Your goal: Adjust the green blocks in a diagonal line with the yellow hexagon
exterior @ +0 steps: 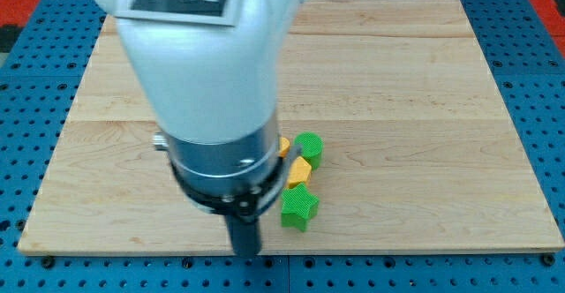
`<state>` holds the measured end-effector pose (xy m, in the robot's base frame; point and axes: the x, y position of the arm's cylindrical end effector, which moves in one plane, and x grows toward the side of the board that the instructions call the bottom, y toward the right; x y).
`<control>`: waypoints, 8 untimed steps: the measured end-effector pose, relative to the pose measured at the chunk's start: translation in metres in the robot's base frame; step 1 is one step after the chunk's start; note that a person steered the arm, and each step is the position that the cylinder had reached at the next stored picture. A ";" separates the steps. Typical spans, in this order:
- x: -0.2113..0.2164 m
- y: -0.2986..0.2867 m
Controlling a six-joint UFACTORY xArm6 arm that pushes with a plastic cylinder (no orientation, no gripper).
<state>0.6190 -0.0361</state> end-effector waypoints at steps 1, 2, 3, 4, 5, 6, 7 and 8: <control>-0.020 0.105; -0.067 0.134; -0.087 0.100; -0.087 0.104; -0.101 0.095; -0.117 0.082; -0.120 0.064; -0.150 0.070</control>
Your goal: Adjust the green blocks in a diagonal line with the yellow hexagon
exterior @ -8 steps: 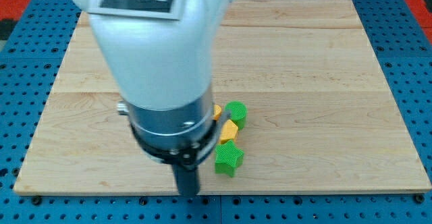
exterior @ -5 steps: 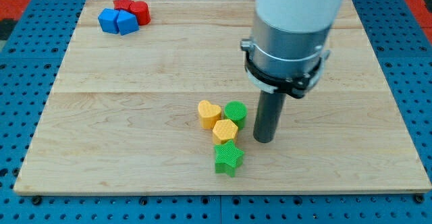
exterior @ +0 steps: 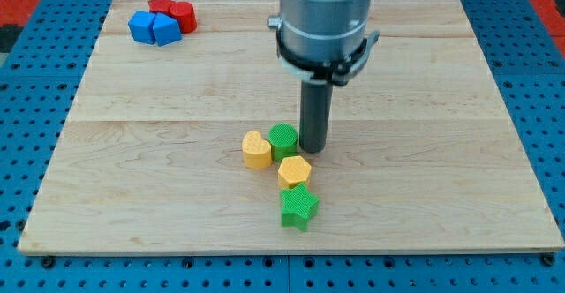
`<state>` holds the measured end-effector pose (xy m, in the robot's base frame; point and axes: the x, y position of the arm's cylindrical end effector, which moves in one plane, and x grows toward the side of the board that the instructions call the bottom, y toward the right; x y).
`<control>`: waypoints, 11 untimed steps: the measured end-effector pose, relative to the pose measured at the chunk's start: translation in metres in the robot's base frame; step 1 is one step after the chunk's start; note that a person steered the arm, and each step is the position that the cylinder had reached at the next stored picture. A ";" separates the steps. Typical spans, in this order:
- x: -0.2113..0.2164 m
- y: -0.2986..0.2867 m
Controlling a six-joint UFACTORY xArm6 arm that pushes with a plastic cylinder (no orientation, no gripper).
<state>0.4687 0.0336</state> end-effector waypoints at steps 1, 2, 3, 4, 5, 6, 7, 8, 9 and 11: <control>-0.040 -0.040; -0.013 -0.128; 0.006 -0.172; 0.006 -0.186; 0.063 -0.208; 0.130 -0.189; 0.137 -0.116; 0.129 -0.072; 0.128 -0.058; 0.091 -0.076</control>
<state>0.5602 -0.0422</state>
